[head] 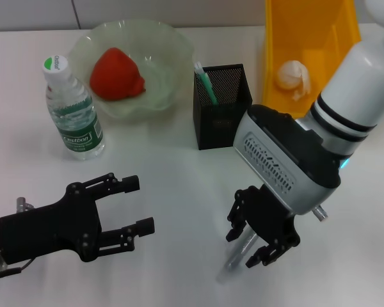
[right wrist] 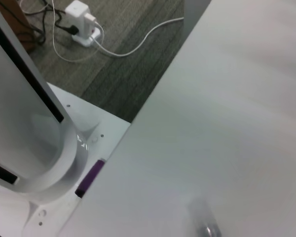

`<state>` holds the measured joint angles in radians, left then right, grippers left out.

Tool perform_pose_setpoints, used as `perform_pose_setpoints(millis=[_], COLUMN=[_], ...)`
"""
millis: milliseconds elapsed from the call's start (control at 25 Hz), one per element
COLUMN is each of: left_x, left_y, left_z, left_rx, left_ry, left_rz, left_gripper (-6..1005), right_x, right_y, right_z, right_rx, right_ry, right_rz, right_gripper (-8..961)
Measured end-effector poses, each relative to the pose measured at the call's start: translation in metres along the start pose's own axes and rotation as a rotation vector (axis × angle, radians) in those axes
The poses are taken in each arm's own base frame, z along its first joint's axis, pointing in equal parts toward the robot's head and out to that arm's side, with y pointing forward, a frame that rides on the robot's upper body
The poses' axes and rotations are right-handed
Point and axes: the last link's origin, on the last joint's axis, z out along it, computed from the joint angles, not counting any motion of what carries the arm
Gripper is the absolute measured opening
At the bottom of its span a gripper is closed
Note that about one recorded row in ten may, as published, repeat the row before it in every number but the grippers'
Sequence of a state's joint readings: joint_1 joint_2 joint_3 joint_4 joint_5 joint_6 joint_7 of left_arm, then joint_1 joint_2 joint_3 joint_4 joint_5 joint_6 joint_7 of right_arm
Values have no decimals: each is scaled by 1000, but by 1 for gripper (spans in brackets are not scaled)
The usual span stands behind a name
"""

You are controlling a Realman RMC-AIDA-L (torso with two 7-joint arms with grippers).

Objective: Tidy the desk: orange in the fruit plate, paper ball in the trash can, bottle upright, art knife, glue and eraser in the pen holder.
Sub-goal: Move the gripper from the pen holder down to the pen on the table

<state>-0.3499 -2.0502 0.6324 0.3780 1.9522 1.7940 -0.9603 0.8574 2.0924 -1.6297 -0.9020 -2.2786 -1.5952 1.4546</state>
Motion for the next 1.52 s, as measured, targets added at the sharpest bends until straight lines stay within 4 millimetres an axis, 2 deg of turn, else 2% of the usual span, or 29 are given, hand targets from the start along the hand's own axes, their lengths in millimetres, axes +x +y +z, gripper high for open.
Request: perform_pose_setpoints(millis=[680, 1520], left_x=[2, 3], left_y=[-2, -4], left_z=[-1, -3], left_rx=[6, 16], left_ry=[-1, 5], left_rz=[-4, -11], left_gripper=[800, 800], right_x=[-1, -1], right_y=[-3, -2], right_z=[10, 18], right_rx=[24, 27], right_ry=[32, 58], right_rz=[-49, -77], right_gripper=[411, 250])
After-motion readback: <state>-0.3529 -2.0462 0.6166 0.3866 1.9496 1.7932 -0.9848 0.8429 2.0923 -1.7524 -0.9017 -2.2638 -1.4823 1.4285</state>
